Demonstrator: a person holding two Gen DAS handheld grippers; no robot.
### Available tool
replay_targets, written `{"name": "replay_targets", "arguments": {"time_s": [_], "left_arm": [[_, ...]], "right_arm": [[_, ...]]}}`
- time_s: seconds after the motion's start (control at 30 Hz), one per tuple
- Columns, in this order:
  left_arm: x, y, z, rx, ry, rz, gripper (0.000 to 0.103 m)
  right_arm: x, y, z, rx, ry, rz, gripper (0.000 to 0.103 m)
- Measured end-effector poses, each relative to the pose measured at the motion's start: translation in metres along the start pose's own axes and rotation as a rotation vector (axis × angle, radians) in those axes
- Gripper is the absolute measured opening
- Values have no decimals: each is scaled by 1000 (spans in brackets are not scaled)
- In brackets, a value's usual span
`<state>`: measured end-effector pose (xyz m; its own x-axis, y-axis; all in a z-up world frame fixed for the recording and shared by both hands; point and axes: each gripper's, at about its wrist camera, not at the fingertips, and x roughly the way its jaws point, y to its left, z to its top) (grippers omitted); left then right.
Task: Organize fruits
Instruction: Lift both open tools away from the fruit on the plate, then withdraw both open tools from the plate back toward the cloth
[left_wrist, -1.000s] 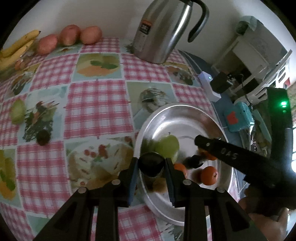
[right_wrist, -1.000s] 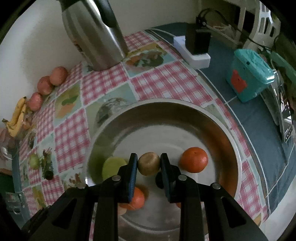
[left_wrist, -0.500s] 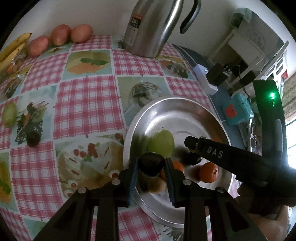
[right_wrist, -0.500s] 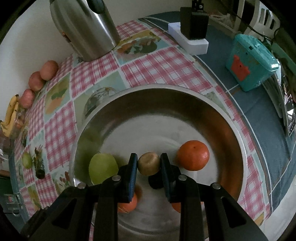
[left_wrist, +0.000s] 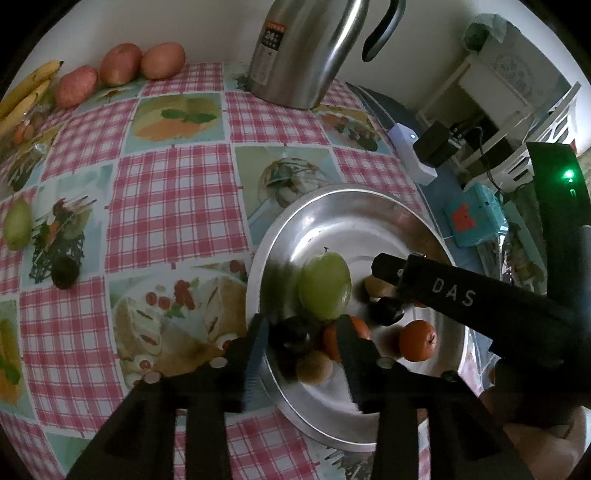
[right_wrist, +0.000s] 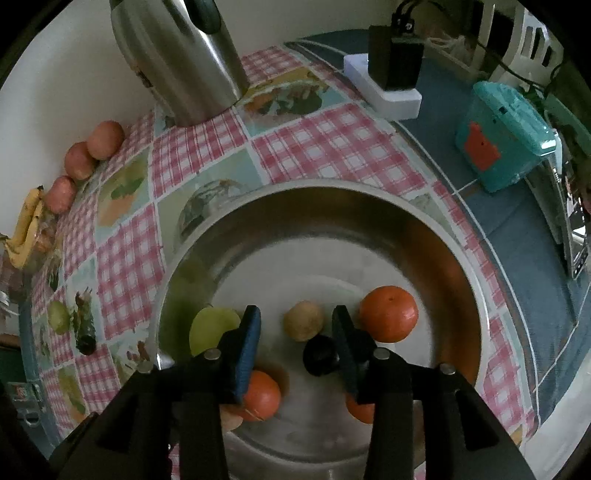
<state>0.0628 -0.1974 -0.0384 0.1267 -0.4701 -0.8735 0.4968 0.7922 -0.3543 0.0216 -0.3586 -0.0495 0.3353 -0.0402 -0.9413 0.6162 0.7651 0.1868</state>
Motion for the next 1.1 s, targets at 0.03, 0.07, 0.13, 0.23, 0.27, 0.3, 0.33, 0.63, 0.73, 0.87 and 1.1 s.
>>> {"name": "replay_targets", "arguments": {"time_s": [0.03,0.07,0.13,0.23,0.27,0.3,0.33,0.63,0.73,0.87,1.1], "left_arm": [[-1,0,0,0,-2,1,47],[-2,-1,0,0,-4,1,47],[-5,0,1,-4,-11,-4,47],[-10,4,2,-22,-21,-1,50],[-12,6,3,-35,-25,6,54],[-13,8,4,-44,-28,11,58],[-14,11,5,-57,-31,17,58],[-26,60,7,-240,-33,158,73],[-33,79,6,-305,-41,213,76],[-44,100,5,-362,-55,277,77],[-65,126,1,-410,-83,353,86]], "right_arm": [[-2,0,0,0,-4,-1,43],[-4,0,0,0,-8,0,43],[-7,0,1,0,-17,0,44],[-11,0,2,-3,-30,2,44],[-13,1,2,-3,-34,2,44],[-14,1,2,-5,-37,2,44],[-16,2,3,-7,-38,1,45],[-16,9,0,-43,-23,3,50],[-17,13,-1,-58,-21,3,50],[-20,24,-5,-85,-18,29,51],[-24,46,-12,-136,-13,79,51]]}}
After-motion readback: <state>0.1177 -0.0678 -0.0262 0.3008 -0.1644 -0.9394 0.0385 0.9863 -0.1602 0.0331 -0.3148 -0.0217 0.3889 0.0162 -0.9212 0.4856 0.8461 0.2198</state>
